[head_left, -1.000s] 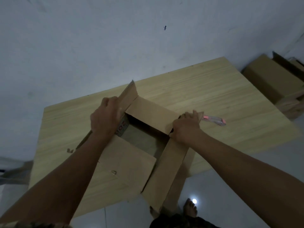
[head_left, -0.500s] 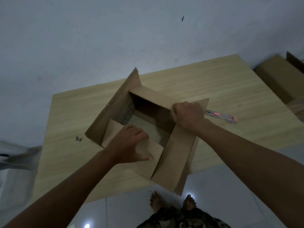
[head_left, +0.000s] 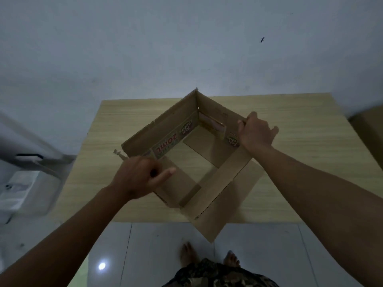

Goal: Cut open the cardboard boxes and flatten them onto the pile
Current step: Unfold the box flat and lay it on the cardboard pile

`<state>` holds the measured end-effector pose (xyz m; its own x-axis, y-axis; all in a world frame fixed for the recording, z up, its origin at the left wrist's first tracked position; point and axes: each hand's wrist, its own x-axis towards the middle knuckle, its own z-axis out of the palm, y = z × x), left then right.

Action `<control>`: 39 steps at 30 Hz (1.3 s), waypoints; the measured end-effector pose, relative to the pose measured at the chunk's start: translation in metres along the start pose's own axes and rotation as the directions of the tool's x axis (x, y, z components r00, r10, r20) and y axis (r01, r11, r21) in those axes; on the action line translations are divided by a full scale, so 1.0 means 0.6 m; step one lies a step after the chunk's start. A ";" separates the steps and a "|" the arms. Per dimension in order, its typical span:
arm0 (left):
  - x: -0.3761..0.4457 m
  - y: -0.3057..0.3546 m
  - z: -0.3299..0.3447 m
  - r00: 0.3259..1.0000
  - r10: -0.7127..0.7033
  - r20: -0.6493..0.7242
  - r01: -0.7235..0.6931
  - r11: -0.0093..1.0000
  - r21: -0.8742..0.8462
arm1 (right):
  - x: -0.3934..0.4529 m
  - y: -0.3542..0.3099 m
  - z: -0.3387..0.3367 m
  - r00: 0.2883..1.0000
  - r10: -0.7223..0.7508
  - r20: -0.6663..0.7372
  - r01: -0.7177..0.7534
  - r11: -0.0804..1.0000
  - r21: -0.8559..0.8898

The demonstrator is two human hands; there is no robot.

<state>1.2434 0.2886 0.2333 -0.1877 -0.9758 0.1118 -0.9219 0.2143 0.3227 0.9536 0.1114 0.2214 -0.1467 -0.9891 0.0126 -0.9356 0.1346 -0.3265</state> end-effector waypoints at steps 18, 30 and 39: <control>0.171 -0.053 -0.027 0.911 -0.407 -0.062 0.410 0.886 0.218 | -0.112 -0.035 0.043 0.728 0.343 0.593 -0.672 0.186 0.717; 0.138 -0.089 -0.080 0.997 0.028 0.070 -0.016 0.986 -0.166 | -0.002 -0.049 -0.043 0.797 0.477 0.370 -0.498 0.174 0.849; 0.112 -0.035 -0.075 0.971 0.207 0.117 -0.188 0.970 -0.157 | 0.013 -0.101 -0.060 0.813 0.210 0.543 -0.534 -0.099 0.839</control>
<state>1.2652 0.2203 0.2762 -0.4130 -0.9083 0.0659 -0.8053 0.3980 0.4394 0.9974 0.0976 0.2755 -0.1415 -0.8086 -0.5710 0.4406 0.4652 -0.7678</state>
